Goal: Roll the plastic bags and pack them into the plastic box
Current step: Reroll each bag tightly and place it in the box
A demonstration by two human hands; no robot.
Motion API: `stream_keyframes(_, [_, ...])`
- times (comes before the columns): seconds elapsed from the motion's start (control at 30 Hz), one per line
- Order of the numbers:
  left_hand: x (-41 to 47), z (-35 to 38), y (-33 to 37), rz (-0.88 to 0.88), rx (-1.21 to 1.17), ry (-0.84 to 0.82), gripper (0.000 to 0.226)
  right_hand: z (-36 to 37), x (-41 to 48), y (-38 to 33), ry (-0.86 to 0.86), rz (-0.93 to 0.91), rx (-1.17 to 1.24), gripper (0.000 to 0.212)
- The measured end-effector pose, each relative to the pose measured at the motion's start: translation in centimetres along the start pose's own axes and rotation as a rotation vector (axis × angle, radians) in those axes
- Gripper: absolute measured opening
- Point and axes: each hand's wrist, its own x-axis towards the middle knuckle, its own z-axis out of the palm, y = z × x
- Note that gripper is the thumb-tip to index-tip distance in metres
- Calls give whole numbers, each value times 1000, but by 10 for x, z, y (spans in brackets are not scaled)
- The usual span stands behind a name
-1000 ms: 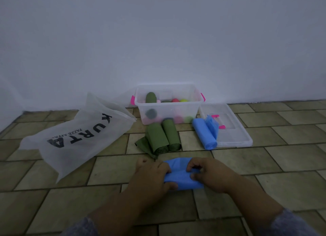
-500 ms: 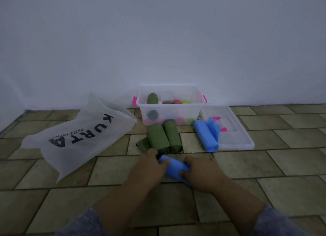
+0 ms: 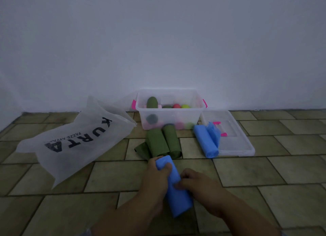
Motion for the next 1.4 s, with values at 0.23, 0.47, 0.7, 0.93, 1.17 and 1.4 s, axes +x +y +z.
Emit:
stream_keyframes(0.23, [36,0,42,157,370,-115,40,-36,16,-21,-165,77,464,30])
stream_keyframes(0.47, [127,-22,125,408,1013,172,79,-112,67,-92,-42,-48,514,43])
stream_keyframes(0.7, [184,-23,149,136,936,88,84,-120,172,-169,271,-114,351,34])
stream_keyframes(0.93, [186,-30,134,243,1064,76,97,-67,239,-186,189,39,-329,47])
stream_keyframes(1.17, [184,-28,134,236,1075,60,94,-57,256,-182,175,28,-702,46])
stream_keyframes(1.4, [184,-27,132,211,1069,68,95,-52,261,-184,139,49,-1079,55])
